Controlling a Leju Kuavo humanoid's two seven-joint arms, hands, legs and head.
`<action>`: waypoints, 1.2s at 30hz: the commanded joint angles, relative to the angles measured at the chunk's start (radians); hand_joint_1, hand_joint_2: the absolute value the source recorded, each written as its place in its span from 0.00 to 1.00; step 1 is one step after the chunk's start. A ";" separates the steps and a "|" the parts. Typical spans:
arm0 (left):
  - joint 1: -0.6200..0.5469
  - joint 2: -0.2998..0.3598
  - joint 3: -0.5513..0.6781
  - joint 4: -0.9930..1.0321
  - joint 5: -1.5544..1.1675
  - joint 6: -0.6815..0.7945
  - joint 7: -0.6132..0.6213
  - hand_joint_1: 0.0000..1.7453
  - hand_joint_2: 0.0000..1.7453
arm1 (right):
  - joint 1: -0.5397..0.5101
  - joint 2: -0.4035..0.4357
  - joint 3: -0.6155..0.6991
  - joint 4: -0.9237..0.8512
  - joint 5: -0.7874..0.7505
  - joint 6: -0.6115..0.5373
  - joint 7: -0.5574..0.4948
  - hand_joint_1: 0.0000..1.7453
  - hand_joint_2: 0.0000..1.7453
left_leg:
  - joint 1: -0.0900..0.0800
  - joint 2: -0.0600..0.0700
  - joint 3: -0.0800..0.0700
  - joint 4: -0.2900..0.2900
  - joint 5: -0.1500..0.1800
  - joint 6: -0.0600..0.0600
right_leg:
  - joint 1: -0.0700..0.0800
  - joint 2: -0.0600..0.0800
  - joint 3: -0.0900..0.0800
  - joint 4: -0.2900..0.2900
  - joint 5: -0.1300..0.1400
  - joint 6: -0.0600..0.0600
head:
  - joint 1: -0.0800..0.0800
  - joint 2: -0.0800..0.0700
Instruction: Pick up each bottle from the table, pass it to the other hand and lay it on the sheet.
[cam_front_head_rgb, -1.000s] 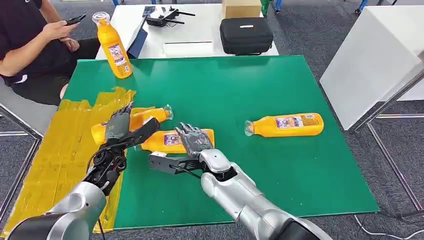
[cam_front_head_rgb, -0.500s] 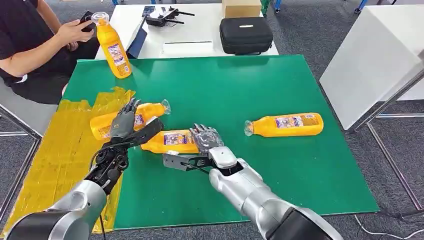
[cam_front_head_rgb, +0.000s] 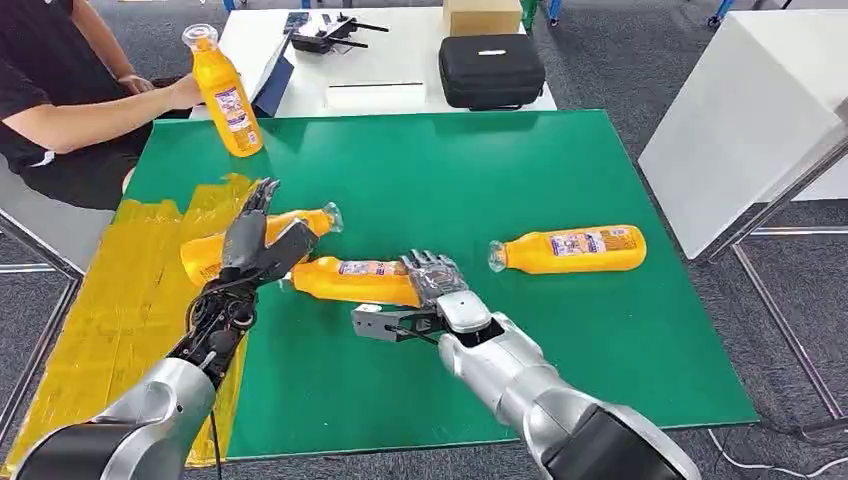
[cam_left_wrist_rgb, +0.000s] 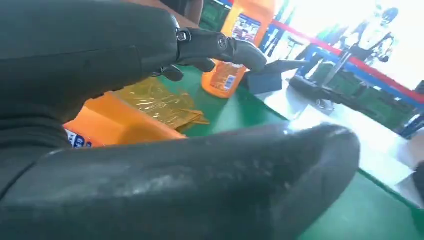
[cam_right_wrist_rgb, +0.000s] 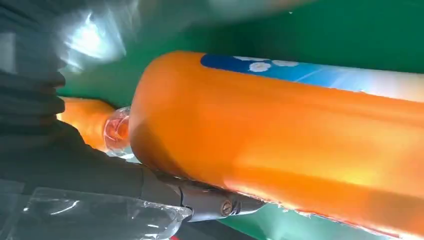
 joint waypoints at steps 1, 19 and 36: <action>0.035 -0.002 -0.138 -0.205 0.283 -0.039 -0.096 0.00 0.00 | 0.039 -0.012 0.006 0.108 0.036 0.076 -0.036 1.00 1.00 | 0.001 -0.003 0.004 -0.001 -0.001 0.000 | 0.001 -0.006 0.005 -0.001 -0.002 -0.002 | 0.000 0.000; 0.108 0.030 -0.271 -0.424 0.487 -0.016 -0.094 0.00 0.00 | 0.120 -0.008 0.034 0.125 0.088 0.086 -0.002 1.00 1.00 | 0.001 -0.002 0.017 -0.003 -0.001 -0.001 | 0.002 -0.006 0.017 -0.003 -0.002 -0.003 | 0.000 0.000; 0.220 0.075 -0.039 -0.427 0.984 -0.255 -0.015 0.00 1.00 | 0.071 -0.008 -0.259 0.028 -0.148 -0.222 -0.096 1.00 1.00 | 0.000 0.003 0.022 -0.003 -0.002 -0.001 | 0.001 0.000 0.020 -0.003 -0.001 -0.003 | 0.000 0.000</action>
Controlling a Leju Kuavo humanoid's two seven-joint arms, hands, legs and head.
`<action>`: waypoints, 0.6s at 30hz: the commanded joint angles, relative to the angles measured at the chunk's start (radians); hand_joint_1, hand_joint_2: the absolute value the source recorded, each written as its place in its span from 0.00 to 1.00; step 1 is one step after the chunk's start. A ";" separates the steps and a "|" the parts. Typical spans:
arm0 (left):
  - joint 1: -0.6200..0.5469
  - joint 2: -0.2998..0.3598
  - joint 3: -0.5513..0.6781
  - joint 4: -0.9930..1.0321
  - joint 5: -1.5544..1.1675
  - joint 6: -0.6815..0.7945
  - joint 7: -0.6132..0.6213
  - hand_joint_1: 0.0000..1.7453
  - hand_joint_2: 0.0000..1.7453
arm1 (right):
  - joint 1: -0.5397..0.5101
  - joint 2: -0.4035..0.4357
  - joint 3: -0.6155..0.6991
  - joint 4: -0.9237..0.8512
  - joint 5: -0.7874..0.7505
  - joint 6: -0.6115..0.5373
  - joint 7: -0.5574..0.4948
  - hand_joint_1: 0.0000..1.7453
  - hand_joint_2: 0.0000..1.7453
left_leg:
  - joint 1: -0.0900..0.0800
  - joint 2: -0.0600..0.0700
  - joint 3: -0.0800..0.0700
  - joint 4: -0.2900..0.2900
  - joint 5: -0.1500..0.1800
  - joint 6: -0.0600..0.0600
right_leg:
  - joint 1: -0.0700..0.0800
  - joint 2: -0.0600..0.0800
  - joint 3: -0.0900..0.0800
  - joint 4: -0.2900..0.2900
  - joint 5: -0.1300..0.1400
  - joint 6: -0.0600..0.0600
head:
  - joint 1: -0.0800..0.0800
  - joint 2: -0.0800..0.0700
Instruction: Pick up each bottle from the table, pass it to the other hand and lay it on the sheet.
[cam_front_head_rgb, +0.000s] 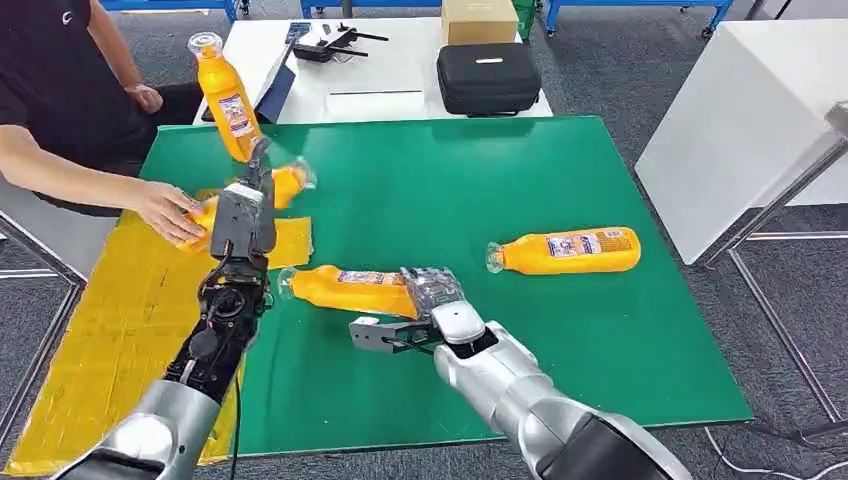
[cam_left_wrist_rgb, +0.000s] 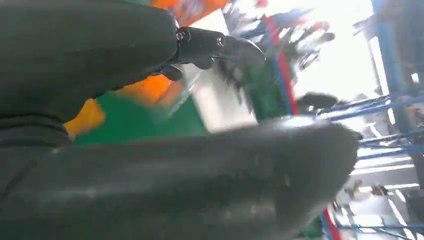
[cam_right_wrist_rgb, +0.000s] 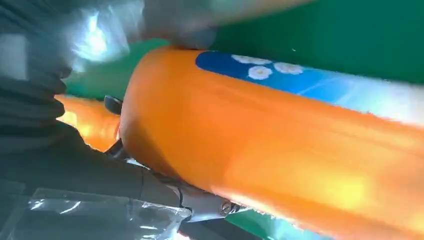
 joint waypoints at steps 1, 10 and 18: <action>0.084 0.072 0.215 0.038 0.216 0.001 -0.029 0.00 1.00 | 0.016 -0.014 -0.254 -0.034 -0.175 -0.216 -0.133 1.00 1.00 | 0.000 0.003 0.001 -0.001 0.000 0.000 | 0.000 0.001 0.000 0.000 0.000 -0.001 | 0.000 0.000; 0.158 0.098 0.377 -0.040 0.246 0.168 -0.111 0.00 1.00 | 0.058 -0.042 -0.333 -0.158 -0.258 -0.228 -0.171 1.00 1.00 | 0.001 0.000 -0.007 0.000 -0.001 0.000 | 0.002 -0.003 -0.007 0.001 -0.001 -0.002 | 0.000 0.000; 0.163 0.088 0.380 -0.067 0.231 0.208 -0.134 0.00 1.00 | 0.062 -0.040 -0.342 -0.149 -0.268 -0.233 -0.173 1.00 1.00 | 0.001 -0.001 -0.013 0.001 -0.002 0.000 | 0.001 -0.004 -0.011 0.002 -0.002 -0.002 | 0.000 0.000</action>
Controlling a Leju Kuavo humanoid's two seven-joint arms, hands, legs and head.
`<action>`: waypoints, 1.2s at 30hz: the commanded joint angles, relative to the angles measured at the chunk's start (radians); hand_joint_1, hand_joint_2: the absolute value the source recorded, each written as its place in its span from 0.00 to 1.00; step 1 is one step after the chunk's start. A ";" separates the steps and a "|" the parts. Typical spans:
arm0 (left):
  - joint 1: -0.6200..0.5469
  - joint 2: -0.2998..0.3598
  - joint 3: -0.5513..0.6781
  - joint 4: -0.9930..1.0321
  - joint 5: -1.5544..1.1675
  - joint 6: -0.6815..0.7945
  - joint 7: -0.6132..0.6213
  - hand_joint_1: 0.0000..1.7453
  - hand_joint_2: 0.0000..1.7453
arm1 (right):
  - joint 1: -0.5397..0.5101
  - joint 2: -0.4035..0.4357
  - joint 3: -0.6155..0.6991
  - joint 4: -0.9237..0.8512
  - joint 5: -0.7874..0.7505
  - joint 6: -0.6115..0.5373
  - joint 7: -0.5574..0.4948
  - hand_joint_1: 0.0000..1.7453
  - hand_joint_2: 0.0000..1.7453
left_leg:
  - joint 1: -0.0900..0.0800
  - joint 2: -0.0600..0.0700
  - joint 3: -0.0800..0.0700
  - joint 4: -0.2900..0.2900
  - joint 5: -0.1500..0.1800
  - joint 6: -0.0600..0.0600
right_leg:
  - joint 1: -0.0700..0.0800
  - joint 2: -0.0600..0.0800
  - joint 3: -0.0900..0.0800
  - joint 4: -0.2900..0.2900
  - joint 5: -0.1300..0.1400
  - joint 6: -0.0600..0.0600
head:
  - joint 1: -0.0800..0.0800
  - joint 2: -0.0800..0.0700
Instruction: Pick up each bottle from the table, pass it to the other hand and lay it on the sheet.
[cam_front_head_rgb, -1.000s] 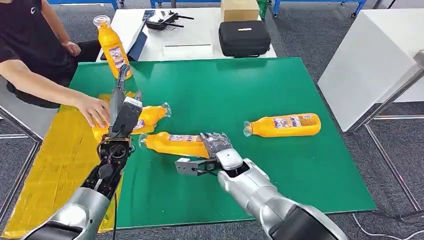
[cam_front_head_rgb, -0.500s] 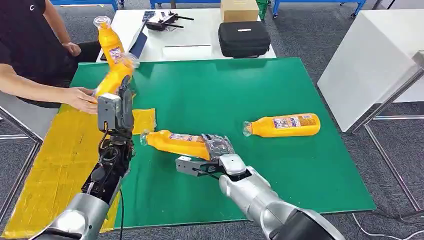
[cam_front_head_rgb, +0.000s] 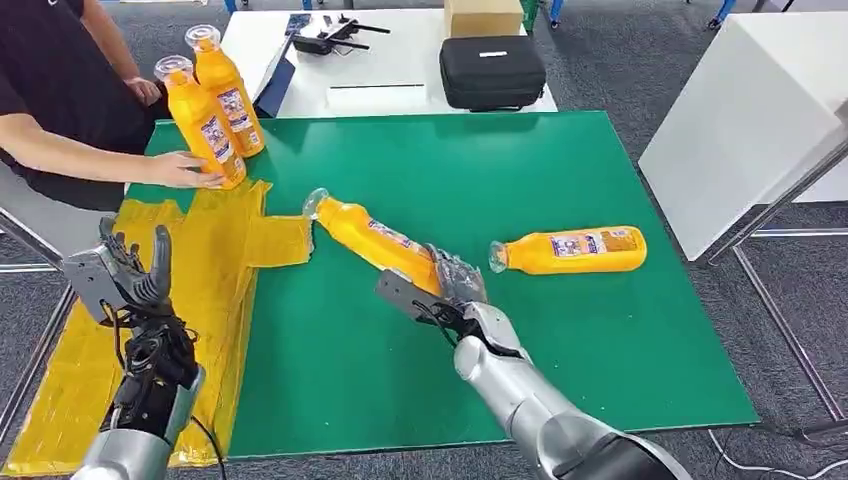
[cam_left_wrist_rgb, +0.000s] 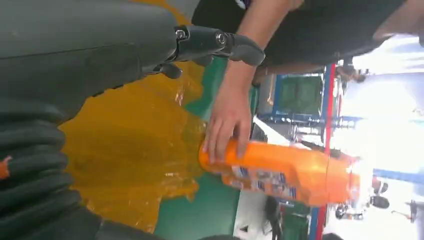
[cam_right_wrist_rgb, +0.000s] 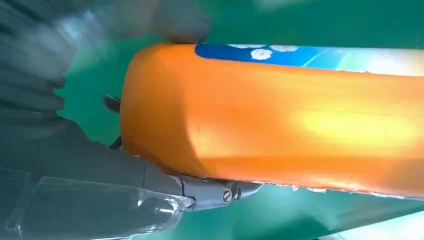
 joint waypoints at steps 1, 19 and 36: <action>-0.006 -0.006 0.052 -0.022 -0.017 0.055 -0.026 0.00 1.00 | -0.013 -0.010 -0.053 -0.003 -0.019 -0.001 -0.004 1.00 1.00 | 0.000 0.000 0.006 0.002 -0.004 0.000 | 0.001 -0.004 0.005 0.002 -0.004 -0.003 | 0.000 0.000; 0.116 -0.052 -0.228 -0.113 0.496 -0.498 0.320 0.00 1.00 | 0.050 0.092 0.067 -0.146 -0.130 -0.192 -0.234 1.00 1.00 | 0.000 -0.001 0.002 0.001 -0.003 0.000 | 0.001 -0.004 0.002 0.002 -0.004 -0.002 | 0.000 0.000; 0.079 -0.104 -0.301 -0.167 0.438 -0.426 0.293 0.00 1.00 | 0.048 0.092 0.297 -0.135 -0.243 -0.165 -0.136 1.00 1.00 | 0.000 -0.001 0.000 0.000 -0.002 0.000 | 0.001 -0.003 -0.001 0.000 -0.002 -0.002 | 0.000 0.000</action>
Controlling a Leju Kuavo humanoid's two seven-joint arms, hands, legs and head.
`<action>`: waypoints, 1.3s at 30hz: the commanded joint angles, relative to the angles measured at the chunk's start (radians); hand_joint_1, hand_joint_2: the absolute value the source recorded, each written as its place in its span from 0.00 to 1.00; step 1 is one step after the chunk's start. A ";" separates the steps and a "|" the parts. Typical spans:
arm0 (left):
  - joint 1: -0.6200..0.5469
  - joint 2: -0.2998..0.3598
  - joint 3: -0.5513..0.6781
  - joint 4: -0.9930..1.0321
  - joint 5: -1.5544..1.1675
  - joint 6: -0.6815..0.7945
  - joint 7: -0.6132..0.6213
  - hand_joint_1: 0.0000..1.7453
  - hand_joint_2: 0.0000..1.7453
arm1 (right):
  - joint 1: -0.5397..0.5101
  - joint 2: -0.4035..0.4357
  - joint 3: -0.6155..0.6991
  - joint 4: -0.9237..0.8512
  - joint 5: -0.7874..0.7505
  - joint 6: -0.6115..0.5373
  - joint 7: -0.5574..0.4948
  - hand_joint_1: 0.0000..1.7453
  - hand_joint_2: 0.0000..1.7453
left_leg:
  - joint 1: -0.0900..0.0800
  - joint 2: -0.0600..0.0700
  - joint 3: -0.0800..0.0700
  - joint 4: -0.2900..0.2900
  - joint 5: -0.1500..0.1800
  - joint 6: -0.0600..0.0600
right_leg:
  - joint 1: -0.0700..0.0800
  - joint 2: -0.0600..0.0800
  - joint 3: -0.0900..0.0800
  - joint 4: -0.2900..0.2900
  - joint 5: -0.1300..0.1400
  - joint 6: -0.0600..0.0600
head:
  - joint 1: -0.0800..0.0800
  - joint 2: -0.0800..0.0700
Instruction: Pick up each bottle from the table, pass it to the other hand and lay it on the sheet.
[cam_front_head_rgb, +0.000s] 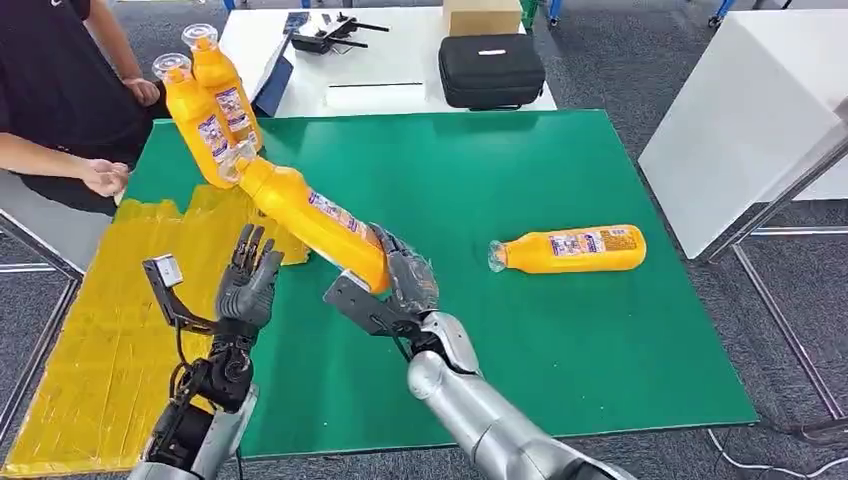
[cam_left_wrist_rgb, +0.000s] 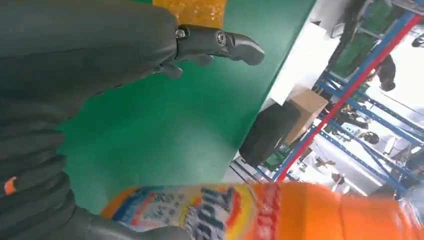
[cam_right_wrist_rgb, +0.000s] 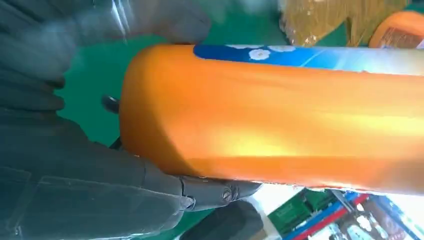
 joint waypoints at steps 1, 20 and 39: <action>-0.033 -0.023 -0.051 -0.016 -0.025 0.017 0.002 0.00 1.00 | -0.036 -0.003 0.151 0.028 -0.021 0.010 0.048 1.00 1.00 | 0.000 -0.001 0.006 0.001 -0.003 0.000 | 0.001 -0.005 0.006 0.002 -0.004 -0.003 | 0.000 0.000; -0.074 -0.072 -0.152 0.017 -0.013 -0.021 0.054 0.00 1.00 | -0.065 -0.003 0.409 0.048 0.048 0.018 0.204 1.00 1.00 | 0.000 -0.003 0.004 0.001 -0.002 0.000 | 0.001 -0.006 0.005 0.002 -0.003 -0.002 | 0.000 0.000; -0.106 -0.072 -0.140 0.026 0.023 0.054 -0.011 1.00 1.00 | -0.043 -0.003 0.648 -0.005 0.090 0.093 0.279 1.00 1.00 | 0.000 -0.003 0.005 0.000 -0.002 0.000 | 0.001 -0.007 0.005 0.001 -0.004 -0.003 | 0.000 0.000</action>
